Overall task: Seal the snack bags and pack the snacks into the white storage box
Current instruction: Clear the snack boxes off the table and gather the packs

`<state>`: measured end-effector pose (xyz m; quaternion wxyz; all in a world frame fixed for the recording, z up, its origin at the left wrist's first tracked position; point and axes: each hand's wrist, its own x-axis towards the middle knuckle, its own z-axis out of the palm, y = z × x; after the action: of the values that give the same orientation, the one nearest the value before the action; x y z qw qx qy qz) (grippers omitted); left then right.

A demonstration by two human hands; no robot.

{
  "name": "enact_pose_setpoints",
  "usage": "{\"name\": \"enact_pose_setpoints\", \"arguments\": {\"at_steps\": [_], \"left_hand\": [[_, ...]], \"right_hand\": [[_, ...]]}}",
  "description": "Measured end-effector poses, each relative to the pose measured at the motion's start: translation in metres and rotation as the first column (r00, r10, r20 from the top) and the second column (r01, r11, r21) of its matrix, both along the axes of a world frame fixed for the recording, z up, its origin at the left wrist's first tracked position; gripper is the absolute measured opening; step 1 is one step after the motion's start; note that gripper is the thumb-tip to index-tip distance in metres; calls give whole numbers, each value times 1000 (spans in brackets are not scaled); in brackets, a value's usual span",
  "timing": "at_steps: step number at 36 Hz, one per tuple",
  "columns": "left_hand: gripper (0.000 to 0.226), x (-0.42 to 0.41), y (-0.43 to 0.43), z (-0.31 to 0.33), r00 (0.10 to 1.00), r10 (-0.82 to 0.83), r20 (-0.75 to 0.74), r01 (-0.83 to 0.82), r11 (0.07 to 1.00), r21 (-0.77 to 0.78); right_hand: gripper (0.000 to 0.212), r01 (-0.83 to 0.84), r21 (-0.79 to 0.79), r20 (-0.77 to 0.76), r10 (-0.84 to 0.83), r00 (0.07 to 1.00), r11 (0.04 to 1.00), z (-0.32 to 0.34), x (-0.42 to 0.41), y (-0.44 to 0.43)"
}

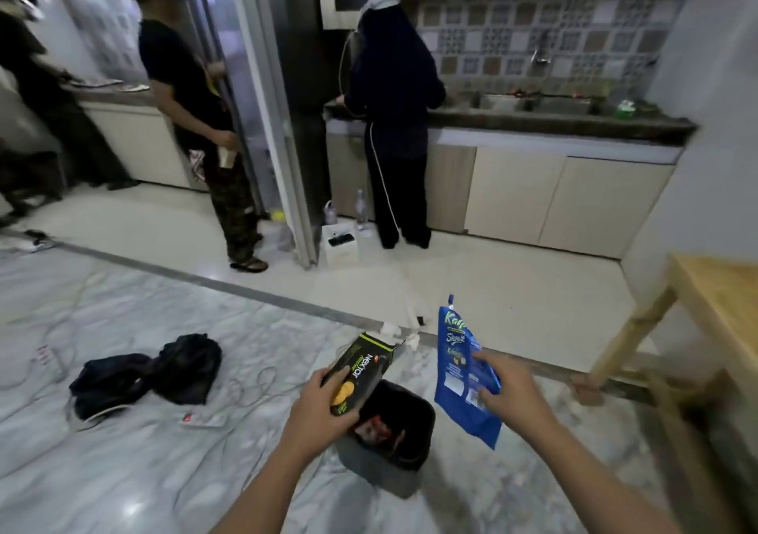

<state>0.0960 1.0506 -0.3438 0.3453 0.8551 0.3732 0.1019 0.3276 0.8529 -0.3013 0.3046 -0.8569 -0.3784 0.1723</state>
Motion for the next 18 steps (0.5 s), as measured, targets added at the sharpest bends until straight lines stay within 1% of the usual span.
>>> {"name": "enact_pose_setpoints", "arguments": {"at_steps": [5,7,12,15,18], "left_hand": [[68,21,38,-53,989,119,-83,-125,990,-63],[66,32,50,-77,981,115,-155,-127,989,-71],[74,59,70,-155,945,105,-311,-144,984,-104],[78,79,87,-215,923,84,-376,-140,982,-125],[81,100,112,-280,922,77,-379,-146,977,-157]], "right_hand": [[57,-143,-123,-91,132,987,982,-60,33,68],[58,-179,-174,-118,160,980,968,-91,44,89],[58,-231,-293,-202,176,963,928,-183,53,124],[56,-293,-352,-210,230,950,889,-249,55,143],[49,-333,-407,-139,302,943,850,-308,58,167]]}}
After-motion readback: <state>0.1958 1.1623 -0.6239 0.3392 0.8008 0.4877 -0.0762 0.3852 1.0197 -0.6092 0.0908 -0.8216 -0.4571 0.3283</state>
